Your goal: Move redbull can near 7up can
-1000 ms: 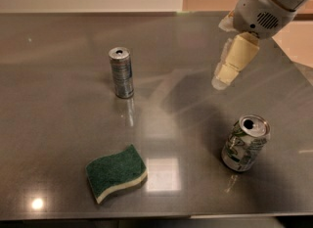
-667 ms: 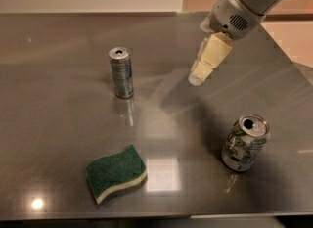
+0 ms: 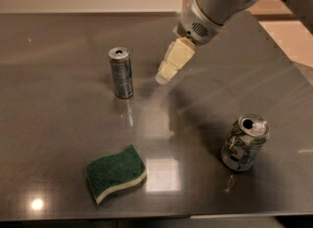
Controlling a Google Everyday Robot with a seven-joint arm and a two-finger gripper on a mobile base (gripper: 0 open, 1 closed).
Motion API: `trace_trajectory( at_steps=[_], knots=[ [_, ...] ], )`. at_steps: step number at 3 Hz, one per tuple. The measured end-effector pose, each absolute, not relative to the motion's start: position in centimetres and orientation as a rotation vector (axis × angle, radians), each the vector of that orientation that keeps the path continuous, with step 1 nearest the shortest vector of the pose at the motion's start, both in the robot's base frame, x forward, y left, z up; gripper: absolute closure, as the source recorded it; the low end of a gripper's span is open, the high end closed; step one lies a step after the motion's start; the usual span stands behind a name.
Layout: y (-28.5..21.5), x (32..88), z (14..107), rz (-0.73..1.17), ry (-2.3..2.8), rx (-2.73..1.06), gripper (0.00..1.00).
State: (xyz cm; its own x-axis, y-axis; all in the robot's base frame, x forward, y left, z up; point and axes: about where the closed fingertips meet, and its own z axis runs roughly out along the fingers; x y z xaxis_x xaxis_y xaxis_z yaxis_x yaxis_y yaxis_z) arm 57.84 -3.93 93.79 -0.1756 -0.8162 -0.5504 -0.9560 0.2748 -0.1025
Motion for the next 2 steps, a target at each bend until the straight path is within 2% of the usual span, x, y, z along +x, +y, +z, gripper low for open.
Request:
trace_trajectory(
  at_steps=[2],
  knots=[
    [0.4,59.4,92.6,0.424,1.999,-1.587,0.0]
  ],
)
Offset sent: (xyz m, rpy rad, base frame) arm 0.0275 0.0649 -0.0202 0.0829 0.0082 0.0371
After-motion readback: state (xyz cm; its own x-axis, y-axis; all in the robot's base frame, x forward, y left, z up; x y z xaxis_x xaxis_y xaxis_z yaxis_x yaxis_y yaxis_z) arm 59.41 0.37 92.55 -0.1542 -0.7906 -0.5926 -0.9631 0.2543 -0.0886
